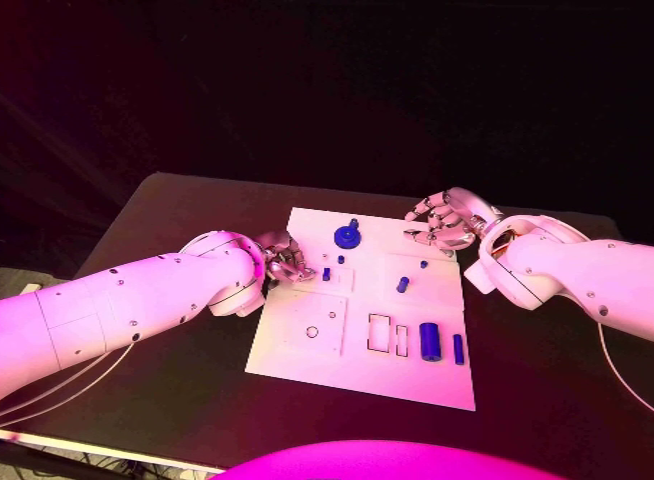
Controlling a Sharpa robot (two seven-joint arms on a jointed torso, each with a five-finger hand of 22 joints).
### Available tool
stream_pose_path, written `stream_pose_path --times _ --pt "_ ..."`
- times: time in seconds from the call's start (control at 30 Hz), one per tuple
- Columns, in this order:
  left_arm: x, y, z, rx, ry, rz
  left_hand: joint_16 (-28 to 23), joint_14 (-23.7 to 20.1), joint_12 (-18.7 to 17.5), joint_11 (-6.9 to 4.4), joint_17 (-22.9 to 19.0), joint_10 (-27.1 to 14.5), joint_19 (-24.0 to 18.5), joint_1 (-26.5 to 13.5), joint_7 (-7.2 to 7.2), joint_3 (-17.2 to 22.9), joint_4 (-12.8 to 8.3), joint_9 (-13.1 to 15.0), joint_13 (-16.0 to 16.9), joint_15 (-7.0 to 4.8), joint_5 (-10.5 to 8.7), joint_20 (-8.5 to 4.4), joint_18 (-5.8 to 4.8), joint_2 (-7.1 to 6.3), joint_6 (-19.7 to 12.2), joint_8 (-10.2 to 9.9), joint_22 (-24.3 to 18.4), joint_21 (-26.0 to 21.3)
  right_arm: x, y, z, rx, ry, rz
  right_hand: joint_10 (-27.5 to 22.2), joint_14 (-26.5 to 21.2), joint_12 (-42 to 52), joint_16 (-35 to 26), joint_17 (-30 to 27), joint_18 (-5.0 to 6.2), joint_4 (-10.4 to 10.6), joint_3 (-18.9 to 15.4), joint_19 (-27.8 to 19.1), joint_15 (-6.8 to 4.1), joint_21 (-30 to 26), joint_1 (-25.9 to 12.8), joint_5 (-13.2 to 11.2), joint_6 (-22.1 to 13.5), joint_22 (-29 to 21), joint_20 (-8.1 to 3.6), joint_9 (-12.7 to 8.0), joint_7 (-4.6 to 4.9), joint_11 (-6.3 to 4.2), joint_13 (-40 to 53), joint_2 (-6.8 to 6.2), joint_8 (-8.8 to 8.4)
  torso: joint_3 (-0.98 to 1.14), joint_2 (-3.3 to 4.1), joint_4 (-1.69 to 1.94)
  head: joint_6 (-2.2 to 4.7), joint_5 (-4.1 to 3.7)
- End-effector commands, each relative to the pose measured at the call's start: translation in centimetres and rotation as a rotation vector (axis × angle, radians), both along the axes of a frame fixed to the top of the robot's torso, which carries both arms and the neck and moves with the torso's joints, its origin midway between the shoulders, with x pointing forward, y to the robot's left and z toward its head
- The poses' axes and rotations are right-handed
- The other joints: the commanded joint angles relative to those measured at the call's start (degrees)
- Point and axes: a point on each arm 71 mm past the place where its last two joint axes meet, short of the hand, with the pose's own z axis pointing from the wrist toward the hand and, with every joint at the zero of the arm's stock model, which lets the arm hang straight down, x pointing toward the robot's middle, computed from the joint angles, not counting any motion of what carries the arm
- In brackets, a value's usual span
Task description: Assemble the parts on the task board
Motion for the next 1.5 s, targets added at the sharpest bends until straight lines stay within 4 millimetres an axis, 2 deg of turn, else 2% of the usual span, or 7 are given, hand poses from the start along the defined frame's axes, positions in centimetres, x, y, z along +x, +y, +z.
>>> stream_pose_path --times 0.03,0.33,0.4,0.67,1.13,1.5 --pt "-0.2 -0.6 0.0 -0.064 0.016 -0.005 0.52 0.14 0.17 0.04 0.44 0.65 0.69 1.17 0.38 10.36 -9.38 -0.37 -0.20 0.03 -0.07 0.11 0.58 1.30 0.15 0.61 0.67 0.68 -0.1 0.1 0.0 -0.004 0.000 0.014 0.26 0.63 0.06 -0.21 0.06 0.64 -0.08 0.27 0.22 -0.45 -0.19 0.23 0.24 -0.27 -0.04 0.02 -0.07 0.02 -0.11 0.02 0.23 0.21 -0.04 0.03 -0.03 0.05 0.03" --pt "-0.3 -0.4 -0.1 -0.128 0.068 0.040 0.92 0.47 0.66 -0.16 0.99 1.48 1.01 -1.08 0.32 14.52 -12.40 -1.59 -0.32 -0.17 0.04 -0.07 0.47 0.48 1.12 1.56 2.23 2.29 0.0 0.1 -0.1 -0.007 0.005 0.015 0.25 0.62 0.05 -0.25 0.03 0.65 -0.11 0.32 0.23 -0.45 -0.25 0.28 0.51 -0.27 -0.05 0.01 -0.09 0.03 -0.11 0.00 0.22 0.23 -0.03 0.01 -0.02 0.31 0.09" --pt "-0.3 -0.4 -0.2 -0.141 0.083 0.046 1.10 0.60 0.91 -0.19 1.26 1.53 1.07 -2.10 0.30 15.89 -13.60 -2.09 -0.30 -0.23 0.03 -0.13 0.41 0.11 1.43 1.87 2.83 2.92 0.0 0.1 -0.1 -0.008 0.006 0.014 0.18 0.62 -0.01 -0.27 0.01 0.67 -0.14 0.33 0.19 -0.45 -0.38 0.31 0.61 -0.27 -0.11 0.01 -0.10 0.03 -0.12 -0.08 0.19 0.23 -0.04 0.01 -0.03 0.33 0.08" --pt "-0.7 -0.6 -0.1 -0.163 0.112 0.041 1.40 0.80 1.16 -0.32 1.75 1.72 1.17 -3.19 0.17 17.46 -15.21 -2.91 -0.31 -0.36 0.11 -0.22 0.33 -0.16 2.03 2.09 3.67 3.80 0.0 0.1 -0.2 -0.009 0.009 0.014 0.18 0.61 -0.01 -0.29 0.00 0.67 -0.16 0.34 0.19 -0.45 -0.38 0.33 0.65 -0.28 -0.11 0.01 -0.10 0.03 -0.12 -0.07 0.18 0.24 -0.01 0.02 -0.03 0.49 0.25" --pt "-0.3 0.5 1.1 -0.163 0.120 0.033 1.54 0.88 1.21 -0.37 1.96 1.74 1.25 -3.69 0.12 18.12 -16.03 -3.49 -0.34 -0.42 0.10 -0.28 0.27 -0.24 2.34 2.04 4.21 4.32 0.0 0.1 -0.3 -0.010 0.011 0.014 0.18 0.61 -0.01 -0.29 0.00 0.67 -0.16 0.34 0.19 -0.45 -0.38 0.33 0.65 -0.28 -0.11 0.01 -0.10 0.03 -0.12 -0.07 0.18 0.24 0.00 0.01 0.03 0.58 0.20" --pt "1.4 0.7 3.1 -0.087 0.175 -0.037 1.84 1.07 1.37 -0.29 2.50 2.17 1.22 -4.86 0.21 17.46 -16.17 -4.17 -0.34 -0.31 -0.32 -0.18 0.17 -0.40 2.67 1.96 4.64 4.65 0.0 0.2 -0.3 -0.010 0.012 0.016 0.18 0.61 -0.01 -0.29 0.00 0.67 -0.16 0.34 0.19 -0.45 -0.38 0.33 0.65 -0.28 -0.11 0.01 -0.10 0.03 -0.12 -0.07 0.18 0.24 -0.05 0.03 0.02 0.32 0.21"
